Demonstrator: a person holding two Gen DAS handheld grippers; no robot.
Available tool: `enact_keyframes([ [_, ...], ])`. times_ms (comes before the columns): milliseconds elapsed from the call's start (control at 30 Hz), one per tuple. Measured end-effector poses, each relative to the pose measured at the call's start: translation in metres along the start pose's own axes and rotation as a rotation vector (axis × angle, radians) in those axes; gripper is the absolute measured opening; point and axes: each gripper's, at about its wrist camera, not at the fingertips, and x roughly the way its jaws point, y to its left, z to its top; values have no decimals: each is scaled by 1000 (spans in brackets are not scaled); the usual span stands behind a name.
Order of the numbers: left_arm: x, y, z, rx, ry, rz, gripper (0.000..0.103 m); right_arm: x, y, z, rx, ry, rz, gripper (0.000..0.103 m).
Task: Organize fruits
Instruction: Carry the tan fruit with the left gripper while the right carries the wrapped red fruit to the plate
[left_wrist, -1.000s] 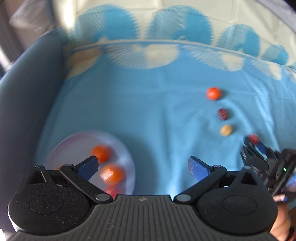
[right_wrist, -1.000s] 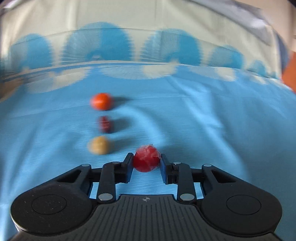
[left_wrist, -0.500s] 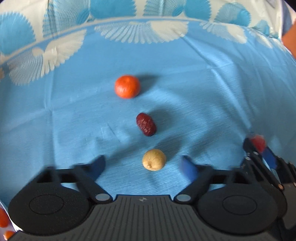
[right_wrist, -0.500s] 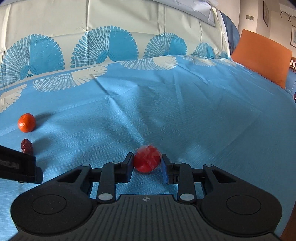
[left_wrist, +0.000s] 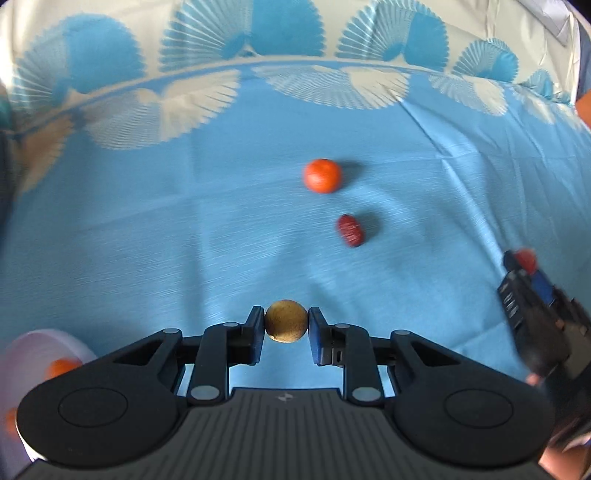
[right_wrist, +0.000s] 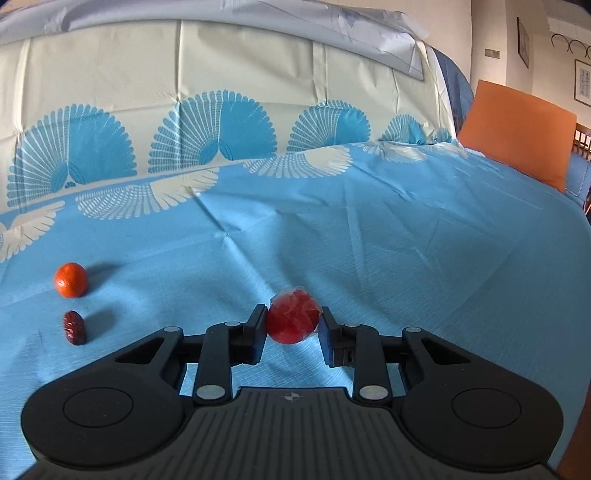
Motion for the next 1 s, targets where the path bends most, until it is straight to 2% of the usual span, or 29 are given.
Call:
enact_keyframes([
  [100, -34, 18, -14, -8, -20, 48, 27, -28, -3, 11, -3, -7, 41, 31],
  [233, -80, 42, -41, -31, -39, 91, 27, -81, -10, 27, -14, -1, 150, 31],
  [433, -144, 79, -92, -93, -66, 114, 27, -168, -18, 38, -86, 5, 310, 31],
  [667, -200, 118, -165, -197, -80, 145, 27, -255, -10, 20, -178, 68, 487, 31],
  [900, -240, 143, -220, -287, -114, 168, 27, -329, 12, -3, -305, 55, 644, 31],
  [1000, -253, 146, -234, -297, -138, 171, 27, -348, 17, -5, -346, 20, 672, 31],
])
